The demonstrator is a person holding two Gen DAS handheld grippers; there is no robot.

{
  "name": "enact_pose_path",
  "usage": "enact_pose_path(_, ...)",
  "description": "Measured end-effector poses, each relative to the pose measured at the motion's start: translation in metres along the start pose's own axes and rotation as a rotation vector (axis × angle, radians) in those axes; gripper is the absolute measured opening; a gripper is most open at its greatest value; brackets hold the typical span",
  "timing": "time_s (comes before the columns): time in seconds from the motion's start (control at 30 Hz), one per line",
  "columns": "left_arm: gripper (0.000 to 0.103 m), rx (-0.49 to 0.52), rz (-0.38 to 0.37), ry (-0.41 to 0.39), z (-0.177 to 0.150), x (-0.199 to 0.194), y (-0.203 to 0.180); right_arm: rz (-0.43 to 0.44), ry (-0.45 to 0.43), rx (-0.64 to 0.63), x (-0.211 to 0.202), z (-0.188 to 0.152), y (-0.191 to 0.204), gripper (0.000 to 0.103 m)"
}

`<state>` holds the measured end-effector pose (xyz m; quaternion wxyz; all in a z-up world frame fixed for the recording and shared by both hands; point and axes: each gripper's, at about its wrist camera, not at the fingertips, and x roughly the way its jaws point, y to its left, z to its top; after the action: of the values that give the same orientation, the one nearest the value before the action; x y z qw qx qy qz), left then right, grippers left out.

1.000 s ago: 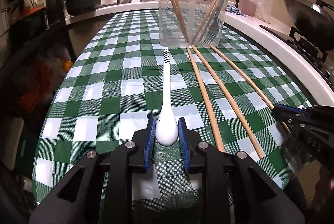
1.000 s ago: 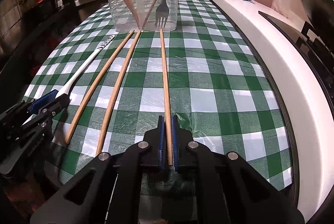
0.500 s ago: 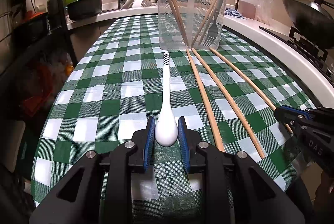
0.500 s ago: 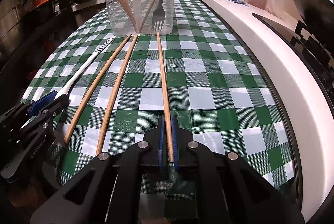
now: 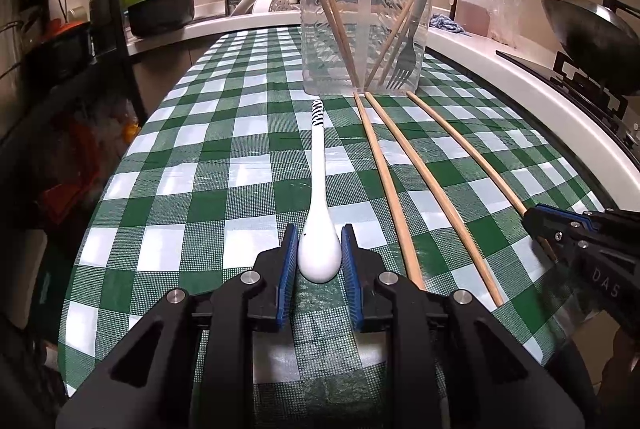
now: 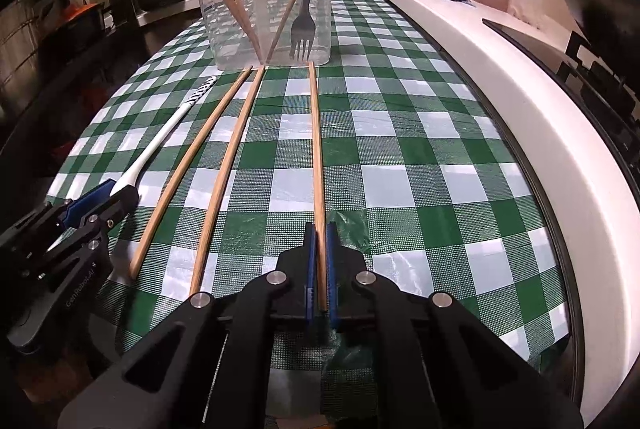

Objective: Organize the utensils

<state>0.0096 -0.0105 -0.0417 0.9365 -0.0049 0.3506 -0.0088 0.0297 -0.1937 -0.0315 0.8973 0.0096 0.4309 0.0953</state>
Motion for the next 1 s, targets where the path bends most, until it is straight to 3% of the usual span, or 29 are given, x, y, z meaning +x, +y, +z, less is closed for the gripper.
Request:
enact_pose_path(0.2,0.022,0.001,-0.011,0.017,0.0,-0.001,0.003,0.018,-0.036,-0.007,-0.012,0.006,0.002,0.005)
enact_pose_path(0.57,0.022,0.021,-0.005,-0.01,-0.004,-0.001,0.0,0.032,0.034,0.015,0.003,0.002,-0.002,0.005)
enact_pose_path(1.0,0.022,0.021,-0.009,-0.032,-0.006,-0.002,0.0,0.006,0.018,-0.014,0.001,-0.001,0.003,0.005)
